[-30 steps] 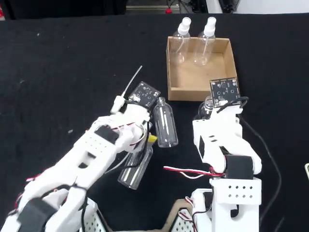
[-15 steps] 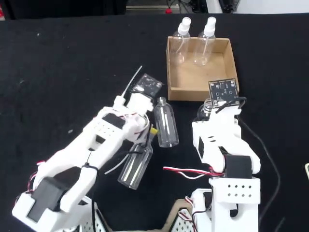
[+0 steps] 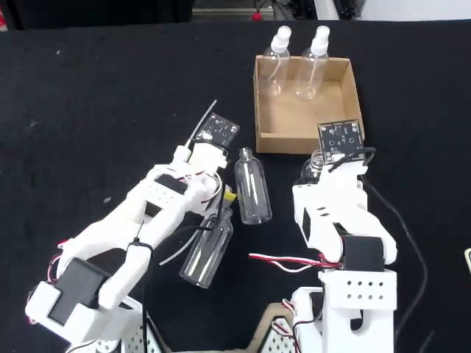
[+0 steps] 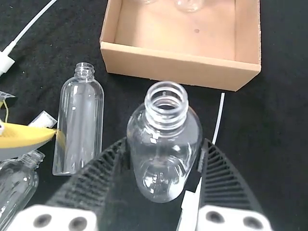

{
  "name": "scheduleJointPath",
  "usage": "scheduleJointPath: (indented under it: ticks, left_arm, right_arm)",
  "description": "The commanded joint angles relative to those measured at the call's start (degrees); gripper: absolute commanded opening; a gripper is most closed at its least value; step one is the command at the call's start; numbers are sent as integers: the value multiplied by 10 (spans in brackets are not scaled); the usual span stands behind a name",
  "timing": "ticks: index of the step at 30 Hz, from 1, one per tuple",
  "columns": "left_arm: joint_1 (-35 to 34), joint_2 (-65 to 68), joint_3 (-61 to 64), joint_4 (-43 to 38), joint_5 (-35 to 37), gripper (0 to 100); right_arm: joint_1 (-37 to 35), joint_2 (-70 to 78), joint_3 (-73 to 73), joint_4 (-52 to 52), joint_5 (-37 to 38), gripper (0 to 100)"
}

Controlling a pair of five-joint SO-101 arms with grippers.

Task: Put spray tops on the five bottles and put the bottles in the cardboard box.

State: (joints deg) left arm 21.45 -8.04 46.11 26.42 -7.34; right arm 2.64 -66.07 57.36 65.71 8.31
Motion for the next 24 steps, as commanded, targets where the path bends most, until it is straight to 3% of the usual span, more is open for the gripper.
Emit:
scheduleJointPath:
  ticks: [1, 5, 9, 13, 20, 24]
  left_arm:
    - [7, -2, -7, -6, 0, 252]
    - [14, 11, 0, -7, -3, 202]
    - [21, 48, -11, -4, -1, 238]
    - [18, 76, -57, 49, 0, 245]
    - [23, 72, -65, 63, -3, 134]
    - [17, 48, -65, 70, 0, 136]
  right_arm:
    - [6, -22, -5, -4, 1, 172]
    - [6, -22, -5, -4, 1, 172]
    - [6, -22, -5, -4, 1, 172]
    - [6, -22, -5, -4, 1, 172]
    - [6, -22, -5, -4, 1, 172]
    - [6, -22, -5, -4, 0, 172]
